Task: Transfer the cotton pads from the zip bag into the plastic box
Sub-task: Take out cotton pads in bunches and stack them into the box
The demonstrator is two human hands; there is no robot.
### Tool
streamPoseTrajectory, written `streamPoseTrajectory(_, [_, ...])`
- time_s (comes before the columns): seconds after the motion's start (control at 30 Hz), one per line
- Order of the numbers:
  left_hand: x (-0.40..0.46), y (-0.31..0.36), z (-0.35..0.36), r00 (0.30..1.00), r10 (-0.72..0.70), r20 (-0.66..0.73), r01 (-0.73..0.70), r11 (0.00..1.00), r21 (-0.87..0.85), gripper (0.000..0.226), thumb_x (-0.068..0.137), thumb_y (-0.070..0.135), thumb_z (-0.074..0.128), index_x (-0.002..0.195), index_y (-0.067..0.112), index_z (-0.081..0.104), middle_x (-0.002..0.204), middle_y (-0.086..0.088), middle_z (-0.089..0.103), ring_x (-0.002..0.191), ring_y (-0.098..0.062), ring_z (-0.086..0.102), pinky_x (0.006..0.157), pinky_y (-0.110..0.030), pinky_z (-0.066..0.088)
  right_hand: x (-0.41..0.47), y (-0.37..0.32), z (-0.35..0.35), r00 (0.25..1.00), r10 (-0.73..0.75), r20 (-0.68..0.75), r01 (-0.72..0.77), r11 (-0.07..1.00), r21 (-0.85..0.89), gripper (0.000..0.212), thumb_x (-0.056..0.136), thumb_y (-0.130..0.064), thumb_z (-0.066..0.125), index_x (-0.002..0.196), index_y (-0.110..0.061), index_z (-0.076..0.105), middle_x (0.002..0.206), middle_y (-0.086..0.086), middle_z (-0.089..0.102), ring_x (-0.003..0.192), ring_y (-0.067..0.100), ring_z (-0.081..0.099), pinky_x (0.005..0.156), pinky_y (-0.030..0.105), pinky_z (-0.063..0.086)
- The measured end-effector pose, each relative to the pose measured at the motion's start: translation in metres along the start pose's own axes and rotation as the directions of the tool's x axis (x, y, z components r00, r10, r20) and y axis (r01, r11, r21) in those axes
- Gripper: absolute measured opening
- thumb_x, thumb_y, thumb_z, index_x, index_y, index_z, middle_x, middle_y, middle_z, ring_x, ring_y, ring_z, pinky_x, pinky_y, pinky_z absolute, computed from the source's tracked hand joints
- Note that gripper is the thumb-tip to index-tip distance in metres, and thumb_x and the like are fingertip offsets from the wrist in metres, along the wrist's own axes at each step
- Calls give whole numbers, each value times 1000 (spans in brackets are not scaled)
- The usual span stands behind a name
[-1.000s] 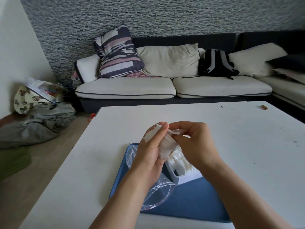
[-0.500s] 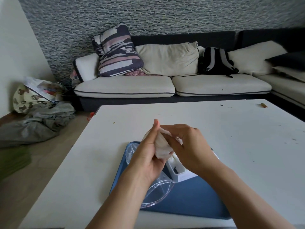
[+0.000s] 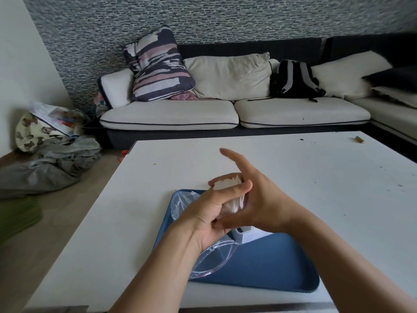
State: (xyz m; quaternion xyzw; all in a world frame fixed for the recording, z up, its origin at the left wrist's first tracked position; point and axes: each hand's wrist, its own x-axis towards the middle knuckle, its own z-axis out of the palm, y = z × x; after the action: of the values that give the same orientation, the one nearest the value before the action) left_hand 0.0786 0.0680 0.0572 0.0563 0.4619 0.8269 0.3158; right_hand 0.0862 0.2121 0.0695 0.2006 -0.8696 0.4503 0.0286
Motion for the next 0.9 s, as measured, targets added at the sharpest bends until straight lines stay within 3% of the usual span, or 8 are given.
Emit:
streamPoseTrajectory(0.13, [4, -3, 1, 998, 13, -55, -8, 996, 89, 61, 45, 28, 100, 90, 18, 61, 105, -12, 50, 98, -30, 51, 73, -35, 49, 0, -4, 1, 998, -60, 23, 61, 996, -64, 98, 66, -18, 92, 146, -36, 37, 116, -16, 69, 111, 6, 64, 96, 32, 53])
streamPoseTrajectory(0.23, [6, -3, -2, 998, 48, -39, -45, 997, 63, 75, 27, 33, 104, 89, 16, 65, 99, -15, 57, 96, -29, 57, 76, -36, 50, -2, -4, 0, 996, -86, 23, 87, 995, -53, 93, 70, -17, 89, 146, -34, 39, 119, -15, 68, 112, 9, 65, 96, 35, 53])
streamPoseTrajectory(0.43, [5, -1, -1, 996, 81, 31, -84, 994, 77, 42, 63, 5, 84, 101, 12, 68, 97, -13, 65, 89, -24, 68, 75, -33, 54, -6, -1, -8, 991, -62, 117, 58, 998, 40, 98, 69, -8, 89, 149, -26, 37, 127, -7, 64, 120, 11, 61, 102, 33, 50])
streamPoseTrajectory(0.57, [-1, 7, -11, 983, 12, 181, -50, 977, 206, 56, 69, -2, 75, 123, 6, 62, 102, -15, 69, 92, -28, 69, 77, -36, 57, -11, 2, -29, 940, -9, 341, -135, 909, 395, 92, 69, 4, 78, 149, -20, 40, 140, 8, 56, 130, 25, 55, 110, 48, 45])
streamPoseTrajectory(0.67, [-1, 6, -14, 980, -40, 197, -7, 974, 228, 65, 64, 2, 75, 127, 3, 60, 102, -16, 68, 90, -27, 68, 76, -35, 56, -10, 9, -34, 939, 4, 344, -166, 882, 441, 80, 73, 2, 75, 145, -16, 45, 136, 13, 61, 127, 31, 58, 111, 51, 42])
streamPoseTrajectory(0.77, [2, 3, -9, 980, -53, 193, 14, 981, 195, 42, 63, 12, 78, 104, 7, 71, 90, -13, 64, 82, -22, 64, 72, -31, 51, -9, 13, -28, 933, 18, 359, -182, 886, 426, 63, 78, -1, 76, 136, -10, 55, 127, 15, 67, 118, 29, 64, 100, 41, 52])
streamPoseTrajectory(0.83, [1, 3, -3, 987, -37, 153, -2, 969, 248, 31, 73, 25, 78, 100, 11, 73, 85, -13, 64, 78, -24, 63, 70, -35, 48, -8, 12, -23, 947, 52, 316, -185, 894, 408, 48, 79, -4, 76, 124, -5, 62, 111, 19, 70, 97, 29, 67, 78, 32, 55])
streamPoseTrajectory(0.9, [3, 3, 5, 999, 8, -43, 5, 955, 296, 41, 85, 51, 69, 96, 11, 75, 84, -12, 69, 74, -25, 66, 71, -37, 49, -6, 13, -18, 963, 110, 246, -209, 882, 421, 40, 79, -10, 76, 115, -2, 61, 94, 26, 66, 80, 32, 62, 66, 36, 52])
